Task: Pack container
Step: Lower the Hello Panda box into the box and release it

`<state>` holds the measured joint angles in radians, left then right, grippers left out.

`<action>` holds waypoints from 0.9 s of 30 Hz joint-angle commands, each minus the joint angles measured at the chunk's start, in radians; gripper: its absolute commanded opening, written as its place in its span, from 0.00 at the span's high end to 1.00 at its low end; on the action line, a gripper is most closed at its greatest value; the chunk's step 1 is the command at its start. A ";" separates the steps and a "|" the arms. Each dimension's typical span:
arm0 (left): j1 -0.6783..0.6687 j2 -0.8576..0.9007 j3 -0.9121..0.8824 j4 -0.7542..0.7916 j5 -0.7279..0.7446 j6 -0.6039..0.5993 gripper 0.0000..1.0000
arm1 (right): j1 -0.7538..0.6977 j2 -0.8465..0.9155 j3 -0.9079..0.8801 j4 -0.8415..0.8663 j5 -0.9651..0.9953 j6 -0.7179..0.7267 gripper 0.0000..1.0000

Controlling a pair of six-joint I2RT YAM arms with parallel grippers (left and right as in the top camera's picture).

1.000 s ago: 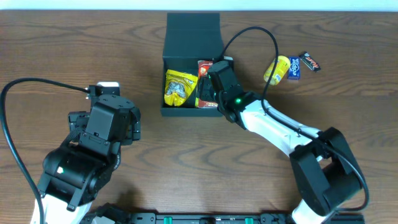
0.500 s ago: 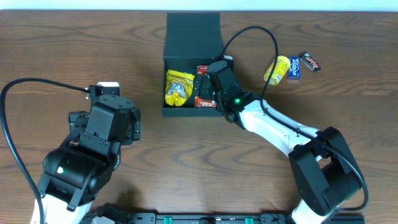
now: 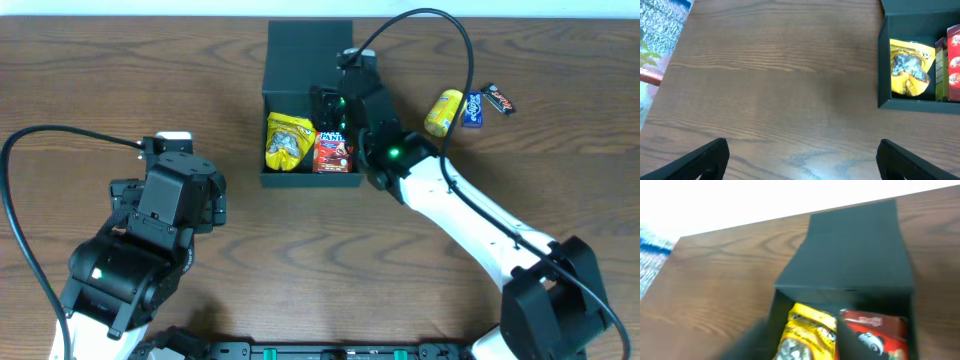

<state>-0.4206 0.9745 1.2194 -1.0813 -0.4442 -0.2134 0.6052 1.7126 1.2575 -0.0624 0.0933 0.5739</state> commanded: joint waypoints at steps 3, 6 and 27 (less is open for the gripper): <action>0.002 -0.001 0.006 -0.004 0.000 -0.011 0.05 | 0.048 0.055 0.007 -0.026 -0.015 -0.014 0.99; 0.002 -0.001 0.006 -0.004 0.000 -0.011 0.05 | 0.058 0.100 0.007 -0.075 -0.015 -0.014 0.99; 0.002 -0.001 0.006 -0.004 0.000 -0.011 0.05 | 0.082 0.417 0.458 -0.521 0.063 -0.164 0.99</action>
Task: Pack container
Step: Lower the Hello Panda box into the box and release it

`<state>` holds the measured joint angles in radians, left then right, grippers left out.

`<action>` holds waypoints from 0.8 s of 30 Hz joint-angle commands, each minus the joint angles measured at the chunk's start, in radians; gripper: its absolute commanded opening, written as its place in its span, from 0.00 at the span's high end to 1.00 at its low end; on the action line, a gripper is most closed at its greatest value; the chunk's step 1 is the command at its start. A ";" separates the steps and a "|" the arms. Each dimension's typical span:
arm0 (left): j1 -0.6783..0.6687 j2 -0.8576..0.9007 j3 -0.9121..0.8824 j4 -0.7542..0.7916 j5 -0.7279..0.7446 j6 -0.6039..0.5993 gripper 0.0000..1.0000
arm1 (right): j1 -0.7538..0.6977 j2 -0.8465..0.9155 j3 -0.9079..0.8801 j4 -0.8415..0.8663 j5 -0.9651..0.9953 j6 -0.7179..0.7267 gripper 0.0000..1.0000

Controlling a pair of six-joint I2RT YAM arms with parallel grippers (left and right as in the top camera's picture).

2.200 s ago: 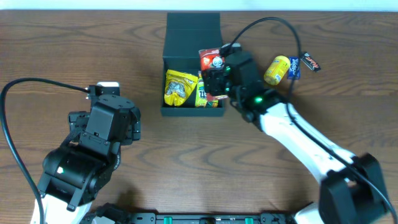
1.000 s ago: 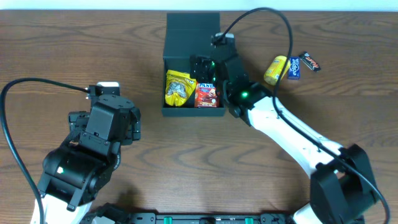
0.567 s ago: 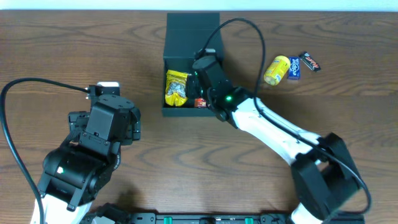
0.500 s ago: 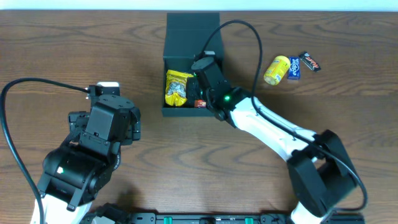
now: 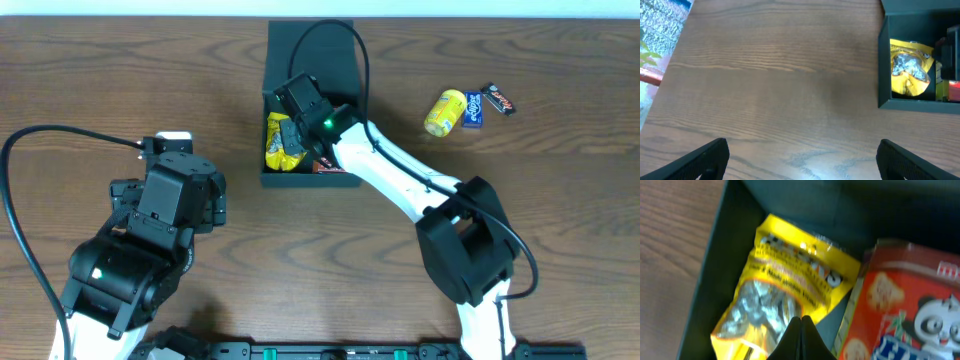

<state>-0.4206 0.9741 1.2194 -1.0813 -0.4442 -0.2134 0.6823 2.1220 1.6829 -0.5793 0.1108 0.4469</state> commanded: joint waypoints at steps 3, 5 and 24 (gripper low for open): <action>0.002 -0.001 0.006 -0.004 0.000 -0.011 0.05 | 0.003 0.008 0.032 -0.013 0.064 -0.045 0.99; 0.002 -0.001 0.006 -0.004 0.000 -0.011 0.05 | 0.000 0.009 0.032 -0.032 0.088 -0.053 0.99; 0.002 -0.001 0.006 -0.004 0.000 -0.011 0.05 | -0.055 0.016 0.049 -0.131 0.069 -0.067 0.99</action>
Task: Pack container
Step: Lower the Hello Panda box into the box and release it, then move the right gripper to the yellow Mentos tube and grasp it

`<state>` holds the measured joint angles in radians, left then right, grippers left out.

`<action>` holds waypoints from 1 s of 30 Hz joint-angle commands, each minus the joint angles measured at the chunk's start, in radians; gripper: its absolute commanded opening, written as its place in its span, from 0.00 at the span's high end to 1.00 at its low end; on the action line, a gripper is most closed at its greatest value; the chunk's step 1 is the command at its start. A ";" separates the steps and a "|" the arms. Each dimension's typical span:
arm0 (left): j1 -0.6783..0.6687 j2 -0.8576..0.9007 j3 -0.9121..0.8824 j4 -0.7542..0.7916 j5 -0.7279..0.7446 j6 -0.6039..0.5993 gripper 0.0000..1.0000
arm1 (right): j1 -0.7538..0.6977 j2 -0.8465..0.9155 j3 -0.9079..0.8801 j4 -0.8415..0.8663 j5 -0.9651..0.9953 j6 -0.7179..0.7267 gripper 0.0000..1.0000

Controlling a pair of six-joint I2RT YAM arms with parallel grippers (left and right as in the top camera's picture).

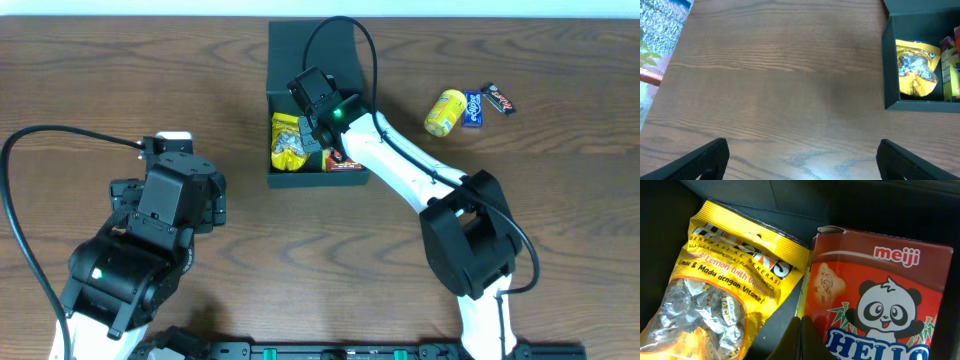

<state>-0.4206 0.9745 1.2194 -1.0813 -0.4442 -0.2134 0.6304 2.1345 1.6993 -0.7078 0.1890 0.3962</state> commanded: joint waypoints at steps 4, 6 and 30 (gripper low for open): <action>0.002 -0.001 0.006 -0.004 0.000 -0.011 0.05 | -0.010 -0.020 0.088 -0.007 -0.082 -0.016 0.99; 0.002 -0.001 0.006 -0.004 0.000 -0.011 0.05 | -0.020 -0.047 0.117 -0.006 -0.092 -0.016 0.99; 0.002 -0.002 0.006 -0.004 0.000 -0.011 0.05 | -0.501 -0.150 0.139 -0.091 -0.084 0.067 0.99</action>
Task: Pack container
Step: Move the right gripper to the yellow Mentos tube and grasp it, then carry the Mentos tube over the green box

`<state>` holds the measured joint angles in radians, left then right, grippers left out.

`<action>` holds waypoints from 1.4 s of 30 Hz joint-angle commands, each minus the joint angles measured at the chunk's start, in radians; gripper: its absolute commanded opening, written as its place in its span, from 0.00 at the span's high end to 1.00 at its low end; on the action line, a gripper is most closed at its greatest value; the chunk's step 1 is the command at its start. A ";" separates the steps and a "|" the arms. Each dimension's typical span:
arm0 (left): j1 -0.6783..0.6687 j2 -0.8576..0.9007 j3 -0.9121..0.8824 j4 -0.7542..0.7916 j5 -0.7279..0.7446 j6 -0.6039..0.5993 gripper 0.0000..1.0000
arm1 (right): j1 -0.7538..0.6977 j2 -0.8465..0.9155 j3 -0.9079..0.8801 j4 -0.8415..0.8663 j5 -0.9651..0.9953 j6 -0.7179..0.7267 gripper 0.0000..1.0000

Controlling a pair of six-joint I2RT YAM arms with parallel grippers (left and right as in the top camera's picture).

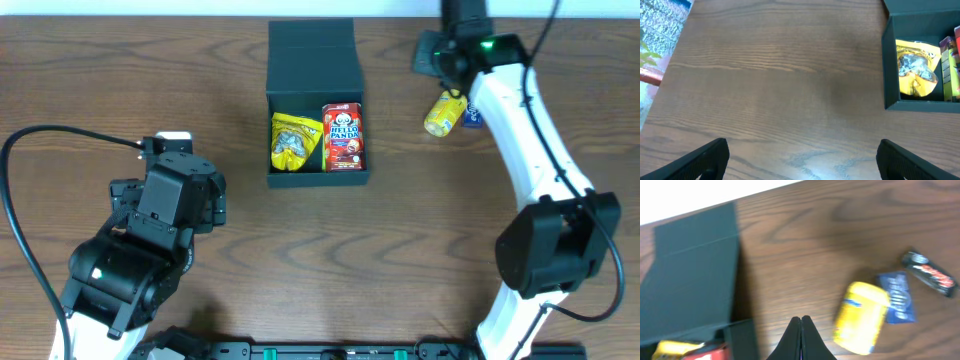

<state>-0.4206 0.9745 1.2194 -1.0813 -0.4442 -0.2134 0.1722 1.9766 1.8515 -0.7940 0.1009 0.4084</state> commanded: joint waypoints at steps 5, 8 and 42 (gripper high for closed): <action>0.002 -0.001 0.006 -0.004 0.000 -0.011 0.05 | -0.096 0.053 -0.038 -0.011 0.008 0.188 0.88; 0.002 -0.001 0.006 -0.004 0.000 -0.011 0.05 | -0.116 0.086 -0.052 -0.011 0.007 0.266 0.37; 0.002 -0.001 0.006 -0.004 0.000 -0.011 0.05 | -0.119 0.328 -0.066 0.016 -0.001 0.222 0.52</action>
<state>-0.4206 0.9741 1.2194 -1.0813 -0.4442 -0.2134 0.0601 2.2974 1.7889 -0.7845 0.0971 0.6418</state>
